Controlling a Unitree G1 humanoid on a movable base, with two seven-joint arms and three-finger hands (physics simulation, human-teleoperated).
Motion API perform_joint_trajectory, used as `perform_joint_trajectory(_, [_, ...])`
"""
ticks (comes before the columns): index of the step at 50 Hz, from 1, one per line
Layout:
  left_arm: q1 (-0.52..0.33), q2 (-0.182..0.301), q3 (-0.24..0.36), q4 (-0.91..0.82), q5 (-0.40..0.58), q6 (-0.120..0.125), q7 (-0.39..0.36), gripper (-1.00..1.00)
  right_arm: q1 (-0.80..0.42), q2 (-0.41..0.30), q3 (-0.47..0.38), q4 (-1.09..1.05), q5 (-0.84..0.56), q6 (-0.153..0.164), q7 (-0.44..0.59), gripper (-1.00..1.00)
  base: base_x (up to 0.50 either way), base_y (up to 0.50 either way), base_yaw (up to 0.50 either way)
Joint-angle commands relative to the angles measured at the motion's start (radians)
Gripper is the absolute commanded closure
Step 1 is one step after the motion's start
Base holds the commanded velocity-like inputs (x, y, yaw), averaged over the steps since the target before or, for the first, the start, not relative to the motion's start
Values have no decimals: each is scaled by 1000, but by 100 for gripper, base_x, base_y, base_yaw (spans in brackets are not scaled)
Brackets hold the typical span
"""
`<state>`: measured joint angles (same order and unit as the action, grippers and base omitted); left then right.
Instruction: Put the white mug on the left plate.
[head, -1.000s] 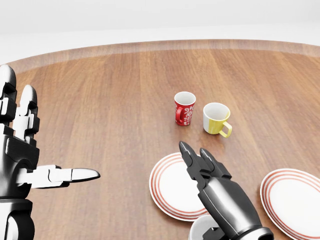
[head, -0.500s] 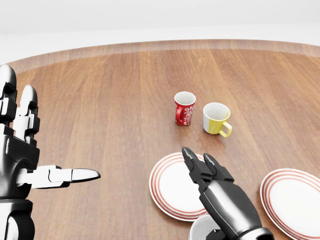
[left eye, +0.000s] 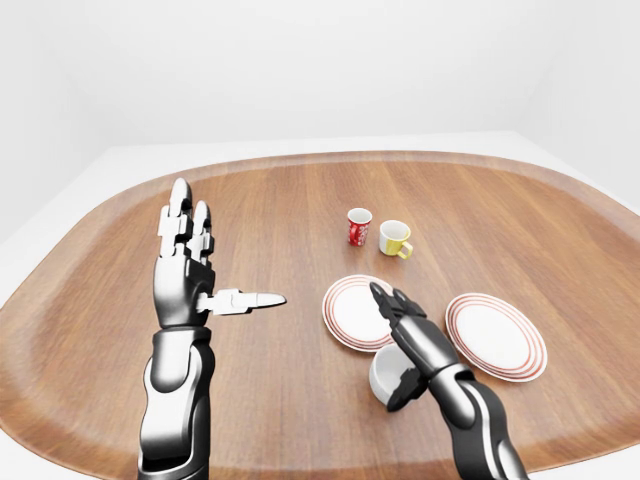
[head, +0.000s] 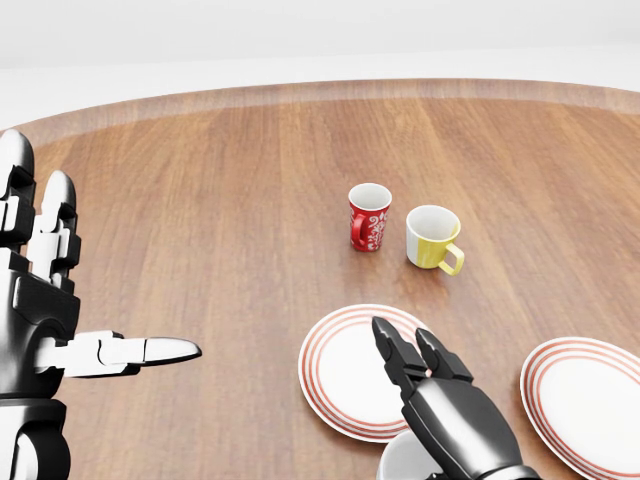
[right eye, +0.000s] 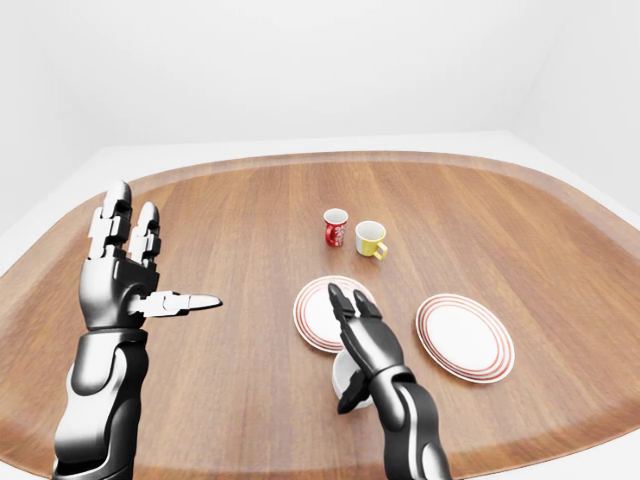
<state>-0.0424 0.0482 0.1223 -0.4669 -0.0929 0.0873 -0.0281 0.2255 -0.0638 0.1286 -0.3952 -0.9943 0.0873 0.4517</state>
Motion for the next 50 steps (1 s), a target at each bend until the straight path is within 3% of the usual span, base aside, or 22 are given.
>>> perform_joint_trajectory(1, [1,0,-1,2,1,0,0,-100,13,-2,7,26,-31,0,-9,-100,0,0,0])
perform_joint_trajectory(50, [2,-1,-3,-10,1,0,0,-100,-18,-15,-28,179,-120,0,-79,-100,0,0,0])
